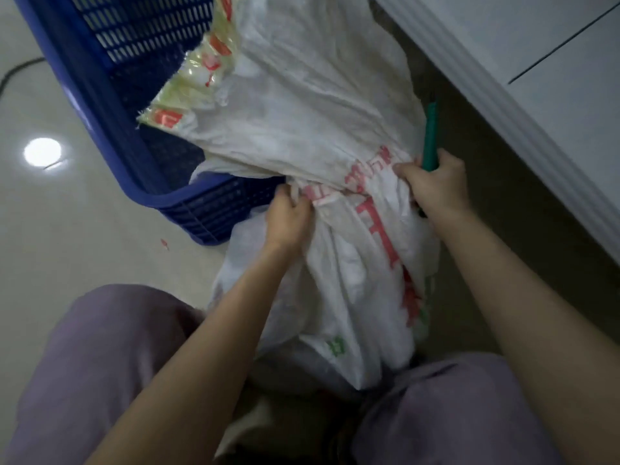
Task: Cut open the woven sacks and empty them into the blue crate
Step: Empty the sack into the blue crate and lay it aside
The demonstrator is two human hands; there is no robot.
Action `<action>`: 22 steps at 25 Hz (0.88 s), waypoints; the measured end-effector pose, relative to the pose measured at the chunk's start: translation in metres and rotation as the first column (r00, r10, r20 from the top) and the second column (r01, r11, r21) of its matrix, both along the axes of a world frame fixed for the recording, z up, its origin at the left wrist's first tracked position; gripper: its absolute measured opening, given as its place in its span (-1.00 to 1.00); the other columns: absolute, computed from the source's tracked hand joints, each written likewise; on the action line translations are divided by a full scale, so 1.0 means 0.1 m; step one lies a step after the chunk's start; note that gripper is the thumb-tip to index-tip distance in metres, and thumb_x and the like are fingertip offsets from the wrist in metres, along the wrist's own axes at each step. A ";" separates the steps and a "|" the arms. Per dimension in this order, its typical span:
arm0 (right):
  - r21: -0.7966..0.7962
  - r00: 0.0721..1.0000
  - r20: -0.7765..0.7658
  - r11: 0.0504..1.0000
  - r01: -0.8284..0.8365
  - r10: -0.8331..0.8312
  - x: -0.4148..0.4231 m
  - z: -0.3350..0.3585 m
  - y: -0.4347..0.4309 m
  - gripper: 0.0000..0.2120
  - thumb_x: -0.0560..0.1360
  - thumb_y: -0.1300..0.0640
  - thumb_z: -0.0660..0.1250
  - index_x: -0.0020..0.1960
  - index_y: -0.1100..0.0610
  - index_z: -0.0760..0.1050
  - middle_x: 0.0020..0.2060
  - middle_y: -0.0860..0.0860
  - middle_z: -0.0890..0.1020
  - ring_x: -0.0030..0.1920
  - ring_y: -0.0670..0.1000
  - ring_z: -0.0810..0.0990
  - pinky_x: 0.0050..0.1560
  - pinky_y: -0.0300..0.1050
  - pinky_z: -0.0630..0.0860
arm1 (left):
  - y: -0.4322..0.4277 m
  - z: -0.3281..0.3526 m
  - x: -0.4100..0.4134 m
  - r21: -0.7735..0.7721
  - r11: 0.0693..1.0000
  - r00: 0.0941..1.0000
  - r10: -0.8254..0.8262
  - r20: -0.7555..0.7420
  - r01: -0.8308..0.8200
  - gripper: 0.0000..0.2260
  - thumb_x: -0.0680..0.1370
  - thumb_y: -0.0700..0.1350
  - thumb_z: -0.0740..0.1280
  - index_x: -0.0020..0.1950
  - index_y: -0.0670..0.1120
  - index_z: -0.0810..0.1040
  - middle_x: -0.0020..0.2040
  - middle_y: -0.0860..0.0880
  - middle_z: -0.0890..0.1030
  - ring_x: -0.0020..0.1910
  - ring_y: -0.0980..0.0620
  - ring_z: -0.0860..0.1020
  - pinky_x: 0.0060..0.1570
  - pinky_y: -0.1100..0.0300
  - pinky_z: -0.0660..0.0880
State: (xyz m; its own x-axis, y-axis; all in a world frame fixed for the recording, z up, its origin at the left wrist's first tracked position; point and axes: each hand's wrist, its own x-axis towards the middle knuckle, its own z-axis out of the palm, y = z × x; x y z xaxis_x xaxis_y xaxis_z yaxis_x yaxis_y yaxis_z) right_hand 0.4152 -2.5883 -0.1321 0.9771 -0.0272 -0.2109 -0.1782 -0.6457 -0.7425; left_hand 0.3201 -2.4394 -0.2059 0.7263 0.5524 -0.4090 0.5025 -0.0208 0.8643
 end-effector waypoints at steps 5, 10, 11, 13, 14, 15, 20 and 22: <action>0.032 0.999 -0.028 0.999 -0.034 0.035 0.05 0.69 0.18 -0.77 0.39 0.12 0.44 -0.22 -0.02 0.36 -0.14 0.00 0.51 -0.13 -0.03 0.48 -0.28 -0.31 0.38 | 0.24 0.61 -0.50 -0.024 0.979 0.975 0.201 -0.091 -0.204 -0.81 0.60 -0.01 0.18 0.01 -0.13 0.39 -0.19 0.10 0.42 -0.21 0.14 0.39 -0.25 0.20 0.34; 0.007 0.993 -0.091 0.997 -0.072 0.072 0.25 1.35 0.43 -0.74 0.43 0.15 0.41 0.01 0.06 0.37 -0.06 -0.01 0.51 -0.09 -0.05 0.49 -0.43 -0.57 0.32 | 0.65 1.15 -0.80 -0.009 0.910 0.890 0.402 -0.213 -0.414 -0.79 0.58 -0.04 0.20 0.08 -0.17 0.44 -0.04 -0.05 0.50 -0.01 -0.04 0.48 -0.06 0.13 0.38; 0.006 0.993 -0.103 0.998 -0.061 0.061 0.31 1.44 0.49 -0.73 0.42 0.15 0.42 0.03 0.06 0.38 -0.04 -0.01 0.52 -0.07 -0.04 0.50 -0.37 -0.55 0.36 | 0.74 1.25 -0.84 0.007 0.899 0.873 0.427 -0.235 -0.438 -0.76 0.58 -0.04 0.20 0.11 -0.19 0.44 -0.01 -0.07 0.49 0.00 -0.05 0.48 -0.04 0.13 0.38; 0.002 0.989 -0.141 0.999 -0.042 0.041 0.40 1.56 0.61 -0.71 0.41 0.14 0.43 0.05 0.06 0.40 -0.02 0.01 0.54 -0.07 -0.01 0.56 -0.22 -0.37 0.49 | 0.88 1.36 -0.91 0.026 0.866 0.828 0.486 -0.279 -0.499 -0.70 0.60 -0.01 0.16 0.17 -0.22 0.41 0.01 -0.07 0.46 -0.02 -0.03 0.44 -0.03 0.14 0.36; -0.007 0.984 -0.173 0.999 -0.039 0.038 0.41 1.60 0.67 -0.72 0.41 0.16 0.44 0.05 0.08 0.41 -0.03 0.03 0.54 -0.13 -0.01 0.58 -0.24 -0.30 0.54 | 0.93 1.38 -0.95 0.043 0.845 0.793 0.517 -0.322 -0.533 -0.68 0.61 0.00 0.13 0.19 -0.24 0.39 0.01 -0.07 0.44 -0.03 -0.02 0.41 -0.03 0.14 0.35; -0.019 0.975 -0.218 0.999 -0.049 0.044 0.41 1.62 0.72 -0.74 0.42 0.20 0.44 0.05 0.12 0.44 -0.06 0.04 0.53 -0.20 -0.02 0.58 -0.28 -0.27 0.58 | 0.96 1.39 -1.00 0.072 0.829 0.754 0.537 -0.379 -0.554 -0.66 0.63 0.00 0.09 0.21 -0.25 0.38 0.03 -0.08 0.43 -0.02 -0.02 0.40 -0.02 0.14 0.34; -0.153 0.924 -0.360 0.969 -0.195 0.129 0.18 1.59 0.75 -0.80 0.42 0.20 0.40 0.03 0.18 0.52 -0.20 0.03 0.58 -0.09 0.12 0.63 -0.03 0.05 0.62 | 1.04 1.43 -1.07 0.129 0.834 0.647 0.504 -0.571 -0.536 -0.66 0.62 -0.06 0.11 0.20 -0.29 0.44 0.19 -0.23 0.52 0.14 -0.23 0.50 0.09 0.02 0.44; -0.171 0.938 -0.321 0.966 -0.195 0.133 0.01 1.55 0.71 -0.75 0.42 0.19 0.37 0.09 0.21 0.53 -0.09 0.13 0.62 -0.04 0.16 0.63 -0.08 -0.01 0.59 | 1.02 1.50 -1.05 0.163 0.842 0.642 0.503 -0.579 -0.514 -0.68 0.58 -0.13 0.16 0.21 -0.34 0.41 0.21 -0.28 0.50 0.17 -0.28 0.47 0.13 -0.02 0.42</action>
